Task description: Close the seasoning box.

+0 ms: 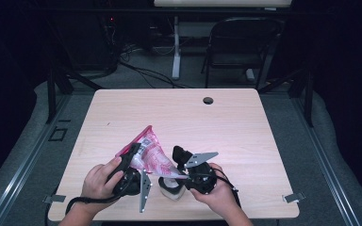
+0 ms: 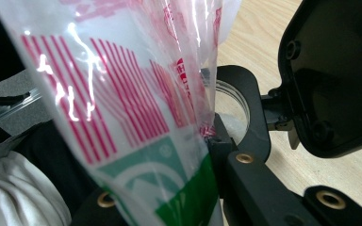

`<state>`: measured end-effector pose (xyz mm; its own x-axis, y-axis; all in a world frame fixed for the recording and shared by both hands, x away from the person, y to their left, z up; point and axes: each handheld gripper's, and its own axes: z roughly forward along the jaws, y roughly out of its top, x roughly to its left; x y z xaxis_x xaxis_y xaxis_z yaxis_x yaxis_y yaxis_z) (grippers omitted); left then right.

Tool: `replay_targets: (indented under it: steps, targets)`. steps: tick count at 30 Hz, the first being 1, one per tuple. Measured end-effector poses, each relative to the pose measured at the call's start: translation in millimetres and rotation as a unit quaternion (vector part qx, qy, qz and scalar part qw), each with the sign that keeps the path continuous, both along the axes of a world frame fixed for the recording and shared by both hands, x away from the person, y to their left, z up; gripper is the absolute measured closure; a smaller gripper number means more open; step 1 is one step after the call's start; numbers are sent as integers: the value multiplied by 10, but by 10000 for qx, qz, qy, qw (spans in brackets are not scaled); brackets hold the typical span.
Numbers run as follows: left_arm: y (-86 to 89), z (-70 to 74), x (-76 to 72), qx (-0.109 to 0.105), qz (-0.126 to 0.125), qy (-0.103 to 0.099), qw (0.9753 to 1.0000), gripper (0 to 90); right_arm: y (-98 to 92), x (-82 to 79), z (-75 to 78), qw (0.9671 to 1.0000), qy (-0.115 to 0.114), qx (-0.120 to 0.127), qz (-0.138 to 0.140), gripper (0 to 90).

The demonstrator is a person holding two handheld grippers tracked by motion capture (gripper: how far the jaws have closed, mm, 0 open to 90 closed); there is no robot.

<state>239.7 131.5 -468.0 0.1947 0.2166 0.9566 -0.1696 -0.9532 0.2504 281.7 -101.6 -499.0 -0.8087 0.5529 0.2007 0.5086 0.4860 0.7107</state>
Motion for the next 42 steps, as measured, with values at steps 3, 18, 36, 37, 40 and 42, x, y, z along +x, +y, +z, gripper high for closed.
replay_targets:
  steps: [3, 18, 36, 37, 40, 42]
  targets:
    - [2, 5, 0, 15, -8, -26, 10000, 706, 4, 2, -1, 10000, 13, -1, 17, 899]
    - [-5, 12, -7, 45, -16, -37, 10000, 706, 4, 4, -2, 10000, 22, -15, 28, 899]
    - [-21, 21, -8, 39, -47, -63, 10000, 706, 2, 4, -2, 10000, 25, -31, 7, 899]
    - [-22, 23, -7, 39, -48, -64, 10000, 706, 2, 5, -3, 10000, 23, -26, 6, 899]
    - [-26, 25, -5, 49, -54, -71, 9999, 707, 0, 5, -3, 10000, 22, -31, 3, 899]
    - [-28, 26, -5, 52, -48, -65, 10000, 706, -3, 6, -2, 10000, 20, -36, 3, 899]
